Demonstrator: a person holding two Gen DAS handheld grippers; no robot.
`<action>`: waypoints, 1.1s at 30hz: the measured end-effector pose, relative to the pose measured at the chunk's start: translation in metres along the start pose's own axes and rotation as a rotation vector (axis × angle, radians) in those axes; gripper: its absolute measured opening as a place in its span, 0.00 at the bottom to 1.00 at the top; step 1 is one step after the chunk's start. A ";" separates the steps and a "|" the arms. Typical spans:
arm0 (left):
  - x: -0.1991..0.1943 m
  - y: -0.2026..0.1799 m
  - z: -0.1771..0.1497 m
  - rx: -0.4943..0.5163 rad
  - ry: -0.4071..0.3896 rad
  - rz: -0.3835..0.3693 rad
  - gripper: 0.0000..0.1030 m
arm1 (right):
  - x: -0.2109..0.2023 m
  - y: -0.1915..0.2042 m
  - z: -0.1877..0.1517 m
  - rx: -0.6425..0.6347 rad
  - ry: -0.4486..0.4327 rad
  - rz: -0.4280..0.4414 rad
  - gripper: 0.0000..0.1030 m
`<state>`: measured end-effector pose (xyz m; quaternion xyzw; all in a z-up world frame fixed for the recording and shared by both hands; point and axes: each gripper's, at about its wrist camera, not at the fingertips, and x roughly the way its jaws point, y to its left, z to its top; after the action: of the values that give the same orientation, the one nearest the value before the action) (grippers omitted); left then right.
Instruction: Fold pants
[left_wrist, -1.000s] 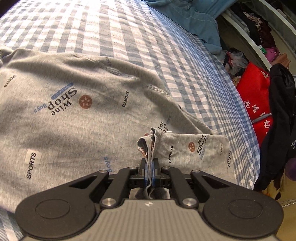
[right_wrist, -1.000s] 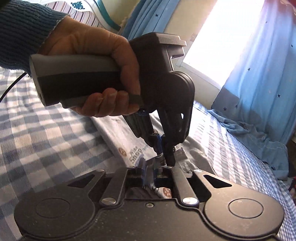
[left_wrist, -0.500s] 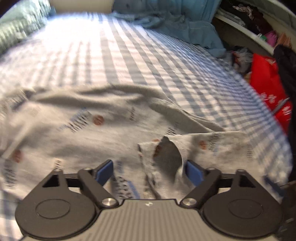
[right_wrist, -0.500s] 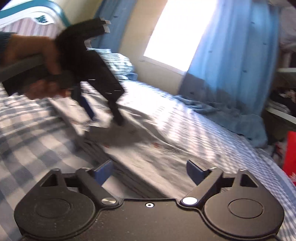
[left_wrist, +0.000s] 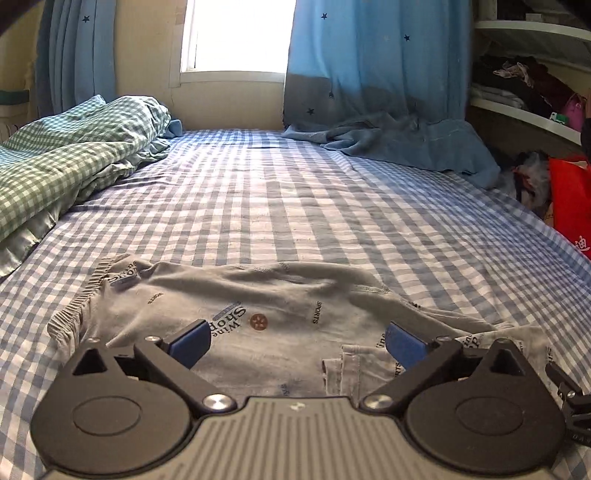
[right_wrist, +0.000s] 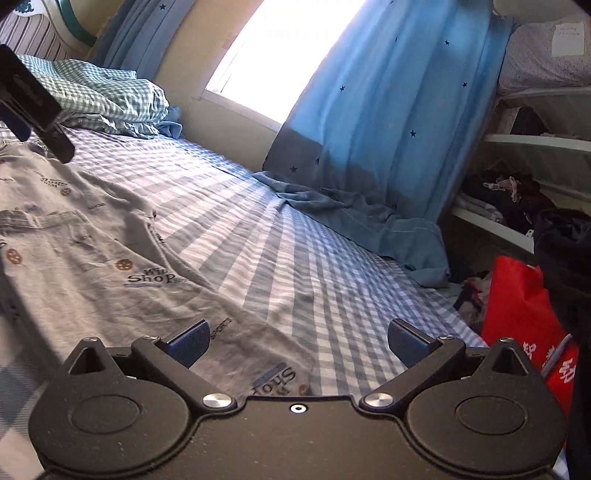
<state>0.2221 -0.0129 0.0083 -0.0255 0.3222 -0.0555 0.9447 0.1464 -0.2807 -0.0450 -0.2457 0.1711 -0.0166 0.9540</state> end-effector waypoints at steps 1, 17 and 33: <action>0.004 -0.001 -0.001 0.005 0.013 0.001 0.99 | 0.007 -0.001 0.001 -0.006 -0.005 0.004 0.99; 0.050 -0.023 -0.054 0.038 0.034 0.074 1.00 | 0.092 -0.006 -0.015 -0.091 0.106 -0.173 0.99; -0.002 -0.017 -0.087 -0.024 0.019 0.122 0.99 | -0.010 0.042 -0.031 -0.114 0.095 -0.190 0.99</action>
<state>0.1659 -0.0306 -0.0582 -0.0167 0.3328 0.0061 0.9428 0.1242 -0.2572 -0.0873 -0.3134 0.1927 -0.1087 0.9235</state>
